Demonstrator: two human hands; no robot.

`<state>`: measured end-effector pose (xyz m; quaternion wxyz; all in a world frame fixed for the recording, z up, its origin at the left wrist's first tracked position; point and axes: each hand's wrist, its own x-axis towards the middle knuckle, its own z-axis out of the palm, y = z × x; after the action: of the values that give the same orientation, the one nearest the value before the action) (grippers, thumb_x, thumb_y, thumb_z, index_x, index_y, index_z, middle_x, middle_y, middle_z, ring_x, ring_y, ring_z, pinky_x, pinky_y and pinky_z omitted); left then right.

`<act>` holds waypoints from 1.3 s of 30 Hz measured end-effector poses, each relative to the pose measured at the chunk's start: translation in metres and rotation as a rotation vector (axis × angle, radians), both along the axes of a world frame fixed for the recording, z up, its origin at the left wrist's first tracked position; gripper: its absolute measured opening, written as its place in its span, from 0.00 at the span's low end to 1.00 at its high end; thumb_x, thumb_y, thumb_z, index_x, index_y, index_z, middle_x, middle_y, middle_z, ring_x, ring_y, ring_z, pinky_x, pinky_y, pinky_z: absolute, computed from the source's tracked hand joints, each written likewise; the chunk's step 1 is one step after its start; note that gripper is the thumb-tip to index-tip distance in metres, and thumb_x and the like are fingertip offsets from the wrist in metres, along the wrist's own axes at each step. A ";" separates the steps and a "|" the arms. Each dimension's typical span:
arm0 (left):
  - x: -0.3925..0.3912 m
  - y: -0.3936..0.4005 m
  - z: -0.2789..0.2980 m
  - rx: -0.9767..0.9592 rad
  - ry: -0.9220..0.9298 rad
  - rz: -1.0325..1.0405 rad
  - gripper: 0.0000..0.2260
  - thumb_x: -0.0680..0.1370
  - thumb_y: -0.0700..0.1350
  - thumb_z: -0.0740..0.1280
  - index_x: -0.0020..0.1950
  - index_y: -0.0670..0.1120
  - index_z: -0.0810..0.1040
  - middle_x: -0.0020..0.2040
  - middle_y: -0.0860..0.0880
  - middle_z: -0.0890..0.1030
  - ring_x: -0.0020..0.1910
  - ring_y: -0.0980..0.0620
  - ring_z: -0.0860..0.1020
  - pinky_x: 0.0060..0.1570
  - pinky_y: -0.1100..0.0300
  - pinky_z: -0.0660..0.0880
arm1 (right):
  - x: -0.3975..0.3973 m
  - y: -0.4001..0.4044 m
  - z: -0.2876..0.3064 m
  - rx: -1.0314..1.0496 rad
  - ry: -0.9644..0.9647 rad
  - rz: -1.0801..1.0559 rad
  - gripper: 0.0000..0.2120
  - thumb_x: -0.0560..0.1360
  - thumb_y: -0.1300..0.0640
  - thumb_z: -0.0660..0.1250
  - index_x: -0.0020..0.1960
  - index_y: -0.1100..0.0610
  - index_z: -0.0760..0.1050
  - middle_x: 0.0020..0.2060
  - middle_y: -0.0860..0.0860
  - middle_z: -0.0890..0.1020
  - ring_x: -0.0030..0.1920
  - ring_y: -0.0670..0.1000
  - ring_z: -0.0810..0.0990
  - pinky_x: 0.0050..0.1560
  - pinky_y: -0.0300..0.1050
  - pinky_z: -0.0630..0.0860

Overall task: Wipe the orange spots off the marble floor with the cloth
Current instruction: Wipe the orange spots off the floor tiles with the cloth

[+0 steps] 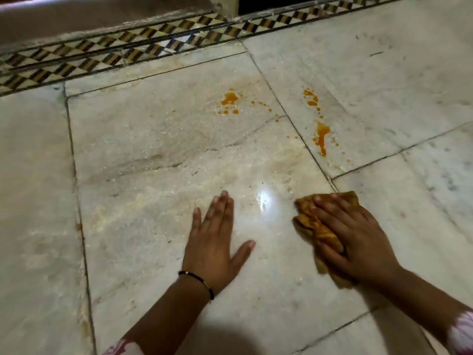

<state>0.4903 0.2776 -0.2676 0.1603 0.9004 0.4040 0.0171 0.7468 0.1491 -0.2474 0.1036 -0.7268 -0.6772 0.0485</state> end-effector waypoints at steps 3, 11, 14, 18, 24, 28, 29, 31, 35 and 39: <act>0.012 0.020 0.008 0.005 0.001 0.033 0.39 0.73 0.69 0.39 0.76 0.47 0.37 0.76 0.50 0.37 0.75 0.54 0.38 0.71 0.51 0.32 | 0.043 0.007 0.002 -0.001 0.028 -0.204 0.29 0.72 0.39 0.57 0.68 0.53 0.71 0.68 0.51 0.72 0.70 0.56 0.67 0.63 0.58 0.68; 0.080 0.071 0.000 0.063 0.124 -0.199 0.39 0.73 0.69 0.41 0.75 0.47 0.33 0.74 0.50 0.32 0.73 0.54 0.33 0.72 0.49 0.32 | 0.022 0.073 0.000 0.002 0.071 -0.343 0.29 0.71 0.38 0.55 0.69 0.47 0.69 0.69 0.47 0.71 0.71 0.54 0.64 0.69 0.58 0.59; 0.077 0.065 -0.003 0.100 0.072 -0.199 0.38 0.74 0.68 0.41 0.76 0.46 0.36 0.76 0.49 0.36 0.73 0.54 0.34 0.72 0.48 0.36 | 0.027 0.032 0.002 0.001 0.133 -0.238 0.28 0.69 0.40 0.60 0.67 0.46 0.70 0.68 0.45 0.71 0.71 0.49 0.63 0.66 0.55 0.64; 0.078 0.065 -0.006 0.117 0.022 -0.190 0.38 0.76 0.68 0.42 0.77 0.44 0.42 0.77 0.47 0.42 0.75 0.51 0.40 0.72 0.47 0.40 | 0.065 0.025 0.005 0.015 0.157 -0.384 0.29 0.65 0.41 0.61 0.65 0.47 0.73 0.67 0.46 0.73 0.69 0.53 0.68 0.63 0.59 0.69; 0.079 0.064 -0.003 0.114 0.042 -0.190 0.38 0.76 0.68 0.42 0.77 0.43 0.46 0.77 0.46 0.46 0.76 0.51 0.43 0.72 0.47 0.42 | 0.070 0.113 0.010 -0.036 0.147 -0.392 0.31 0.65 0.37 0.56 0.64 0.49 0.75 0.66 0.49 0.75 0.67 0.57 0.70 0.66 0.58 0.65; 0.079 0.065 -0.003 0.114 0.049 -0.191 0.38 0.76 0.67 0.44 0.77 0.43 0.46 0.78 0.46 0.45 0.76 0.51 0.43 0.72 0.47 0.43 | 0.024 0.106 0.006 -0.051 0.111 -0.107 0.28 0.67 0.41 0.58 0.65 0.49 0.74 0.66 0.48 0.74 0.69 0.54 0.68 0.68 0.58 0.63; 0.079 0.064 -0.003 0.117 0.048 -0.195 0.38 0.76 0.67 0.44 0.77 0.43 0.46 0.78 0.46 0.46 0.76 0.51 0.43 0.72 0.47 0.43 | 0.021 0.095 0.007 -0.036 0.130 -0.069 0.28 0.68 0.42 0.59 0.65 0.49 0.74 0.67 0.48 0.74 0.69 0.53 0.68 0.69 0.57 0.62; 0.079 0.065 -0.005 0.124 0.038 -0.194 0.38 0.76 0.67 0.43 0.77 0.43 0.46 0.78 0.46 0.46 0.76 0.51 0.43 0.72 0.47 0.43 | 0.032 0.070 0.003 0.000 0.154 -0.055 0.26 0.68 0.43 0.62 0.64 0.50 0.74 0.66 0.47 0.74 0.69 0.51 0.67 0.68 0.54 0.64; 0.080 0.064 -0.006 0.127 0.020 -0.177 0.38 0.76 0.67 0.43 0.77 0.42 0.48 0.78 0.46 0.48 0.76 0.51 0.45 0.72 0.46 0.45 | 0.084 0.054 0.004 -0.010 0.143 -0.263 0.28 0.66 0.42 0.60 0.65 0.50 0.74 0.66 0.49 0.74 0.70 0.53 0.66 0.65 0.56 0.67; 0.080 0.063 -0.007 0.127 0.030 -0.176 0.37 0.76 0.67 0.44 0.77 0.42 0.50 0.77 0.45 0.50 0.76 0.50 0.46 0.71 0.46 0.47 | 0.115 0.115 0.011 0.011 0.156 -0.462 0.30 0.67 0.43 0.58 0.67 0.50 0.71 0.67 0.51 0.73 0.70 0.58 0.66 0.68 0.56 0.64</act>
<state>0.5704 0.3403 -0.2746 0.0978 0.9409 0.3241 0.0148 0.8621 0.2645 -0.2367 0.1678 -0.8559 -0.4832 0.0758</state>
